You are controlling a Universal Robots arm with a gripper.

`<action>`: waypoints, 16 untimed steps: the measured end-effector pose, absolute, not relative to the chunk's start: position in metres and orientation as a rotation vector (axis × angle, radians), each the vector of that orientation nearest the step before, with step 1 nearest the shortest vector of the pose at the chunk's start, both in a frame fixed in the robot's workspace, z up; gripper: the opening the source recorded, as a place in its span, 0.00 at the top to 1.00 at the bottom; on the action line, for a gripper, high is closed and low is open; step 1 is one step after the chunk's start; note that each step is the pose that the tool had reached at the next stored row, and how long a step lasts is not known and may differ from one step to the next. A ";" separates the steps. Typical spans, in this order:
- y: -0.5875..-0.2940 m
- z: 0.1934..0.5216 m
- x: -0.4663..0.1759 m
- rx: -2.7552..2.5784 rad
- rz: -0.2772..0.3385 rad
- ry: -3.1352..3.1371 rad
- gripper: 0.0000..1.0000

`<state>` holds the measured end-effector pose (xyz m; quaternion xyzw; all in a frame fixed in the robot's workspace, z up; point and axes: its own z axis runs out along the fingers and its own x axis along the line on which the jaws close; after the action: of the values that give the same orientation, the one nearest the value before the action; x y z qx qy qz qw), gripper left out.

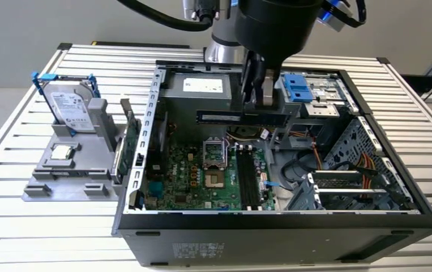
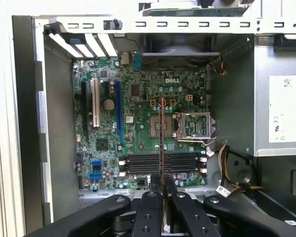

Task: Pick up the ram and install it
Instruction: 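Pick up the ram and move it above insertion slot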

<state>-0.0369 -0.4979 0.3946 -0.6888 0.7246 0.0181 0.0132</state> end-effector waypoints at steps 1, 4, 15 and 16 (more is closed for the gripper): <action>-0.498 0.395 -0.036 -2.146 0.056 2.257 1.00; -0.498 0.395 -0.033 -2.146 0.056 2.258 1.00; -0.498 0.395 -0.024 -2.146 0.056 2.258 1.00; -0.498 0.395 -0.023 -2.146 0.056 2.258 1.00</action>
<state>-0.0232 -0.4979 0.3946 -0.6888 0.7246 0.0181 0.0132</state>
